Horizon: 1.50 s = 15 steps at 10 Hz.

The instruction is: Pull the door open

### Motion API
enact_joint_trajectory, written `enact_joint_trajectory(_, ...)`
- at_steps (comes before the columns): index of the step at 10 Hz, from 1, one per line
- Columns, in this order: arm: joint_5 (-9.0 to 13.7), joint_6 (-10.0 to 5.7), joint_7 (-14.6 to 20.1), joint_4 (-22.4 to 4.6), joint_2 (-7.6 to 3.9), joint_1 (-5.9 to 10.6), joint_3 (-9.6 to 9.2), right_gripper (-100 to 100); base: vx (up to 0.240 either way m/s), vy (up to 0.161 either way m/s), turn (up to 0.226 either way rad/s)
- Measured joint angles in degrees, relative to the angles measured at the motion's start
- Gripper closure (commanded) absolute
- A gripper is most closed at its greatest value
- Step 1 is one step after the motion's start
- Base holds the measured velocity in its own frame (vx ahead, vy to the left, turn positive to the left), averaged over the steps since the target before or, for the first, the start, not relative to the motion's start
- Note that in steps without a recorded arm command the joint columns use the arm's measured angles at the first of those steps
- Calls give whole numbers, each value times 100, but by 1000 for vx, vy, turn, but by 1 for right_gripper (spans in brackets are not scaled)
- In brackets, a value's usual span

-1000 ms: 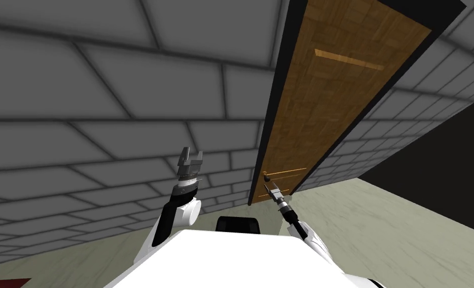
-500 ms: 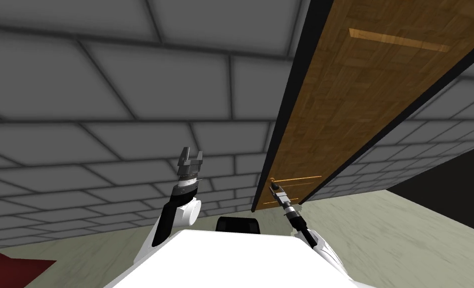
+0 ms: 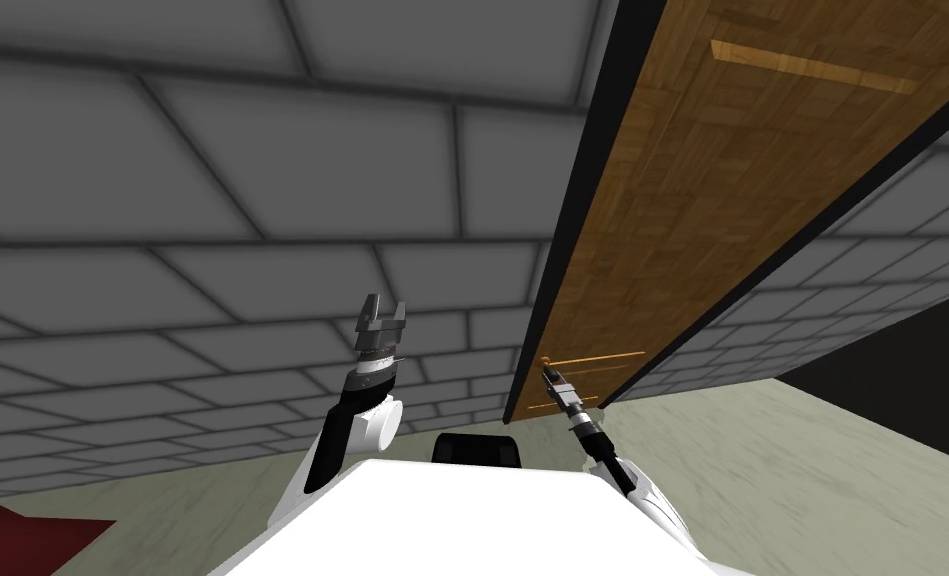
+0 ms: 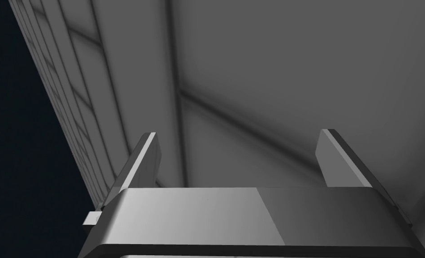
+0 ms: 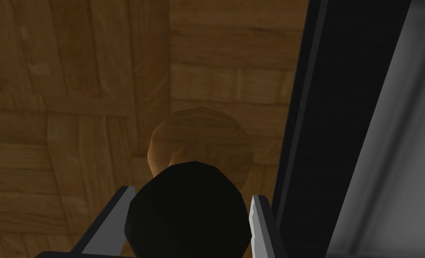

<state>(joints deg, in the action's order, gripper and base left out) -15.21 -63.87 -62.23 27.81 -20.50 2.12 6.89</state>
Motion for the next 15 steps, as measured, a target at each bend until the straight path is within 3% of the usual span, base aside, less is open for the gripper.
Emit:
enact_joint_trajectory(2,-1,1,2,-2,0,-3,-1,100,-9,-7,33)
enact_joint_trajectory(6,126,40,383,7,1,5,-16,100,-31,-22,59)
enact_joint_trajectory(15,573,157,1678,81,40,10,-81,100,-46,-30,83)
